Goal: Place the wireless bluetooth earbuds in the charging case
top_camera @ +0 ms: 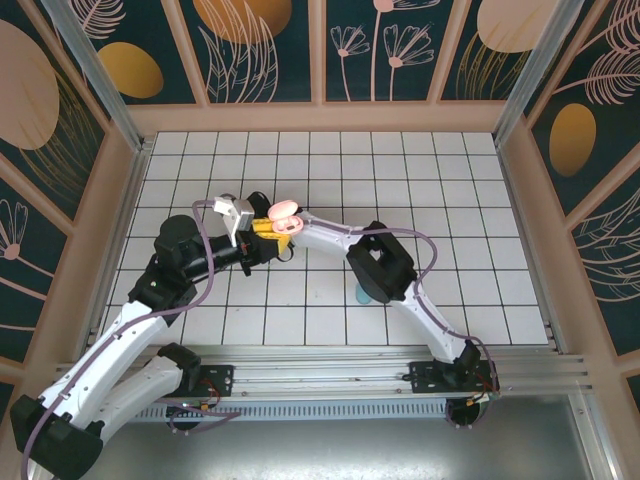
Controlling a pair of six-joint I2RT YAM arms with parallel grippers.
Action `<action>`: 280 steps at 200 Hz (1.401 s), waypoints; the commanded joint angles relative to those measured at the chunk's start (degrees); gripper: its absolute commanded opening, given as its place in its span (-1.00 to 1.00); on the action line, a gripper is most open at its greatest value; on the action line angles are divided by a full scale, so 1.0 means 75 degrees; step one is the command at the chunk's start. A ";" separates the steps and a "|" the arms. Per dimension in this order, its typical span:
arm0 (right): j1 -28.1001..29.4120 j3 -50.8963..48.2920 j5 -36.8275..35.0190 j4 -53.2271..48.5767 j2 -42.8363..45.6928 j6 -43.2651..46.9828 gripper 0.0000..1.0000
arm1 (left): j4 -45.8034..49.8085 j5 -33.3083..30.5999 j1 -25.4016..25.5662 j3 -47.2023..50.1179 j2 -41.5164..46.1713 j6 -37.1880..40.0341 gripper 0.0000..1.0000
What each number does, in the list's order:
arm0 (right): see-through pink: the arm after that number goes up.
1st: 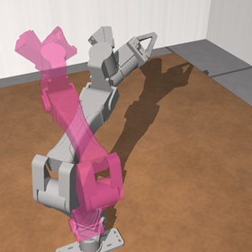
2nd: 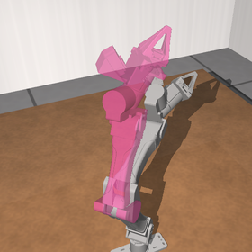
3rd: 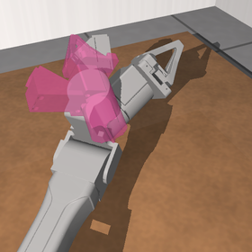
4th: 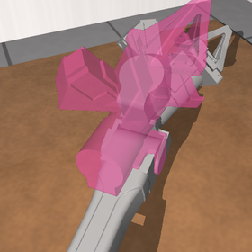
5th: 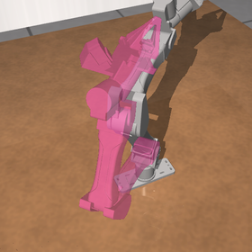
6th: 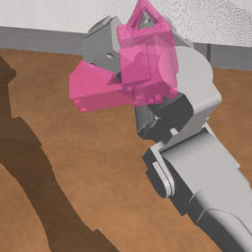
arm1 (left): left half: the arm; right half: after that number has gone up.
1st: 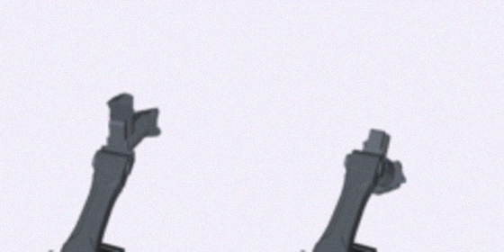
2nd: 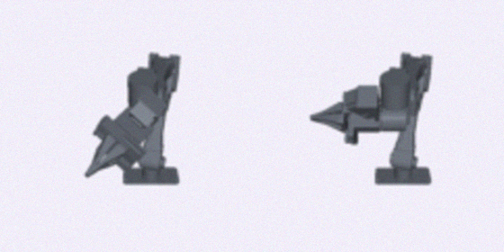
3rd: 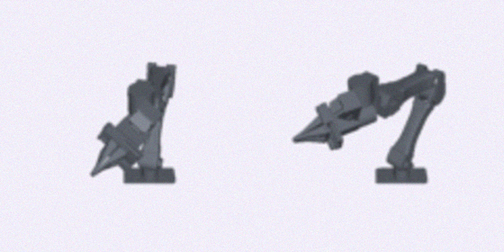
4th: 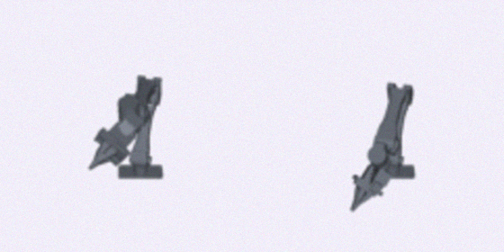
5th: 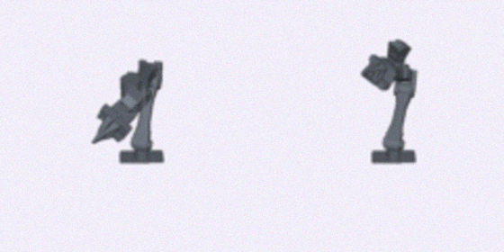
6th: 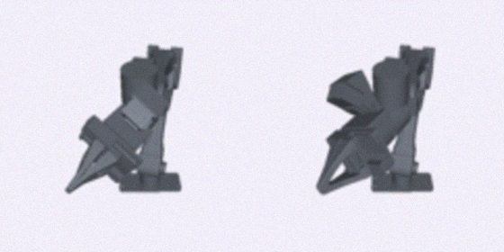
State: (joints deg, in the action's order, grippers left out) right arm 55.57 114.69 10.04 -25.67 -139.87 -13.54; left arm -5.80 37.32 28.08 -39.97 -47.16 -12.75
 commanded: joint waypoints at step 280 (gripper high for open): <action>-0.2847 -0.7198 -0.0945 0.1299 0.4863 -0.2395 -0.54 | -0.0813 -0.0096 -0.0022 -0.0191 -0.0824 -0.0020 -1.00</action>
State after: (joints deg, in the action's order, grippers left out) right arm 35.64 63.02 4.78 -16.25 -104.68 -28.34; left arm -7.97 35.48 28.08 -39.97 -52.62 -12.73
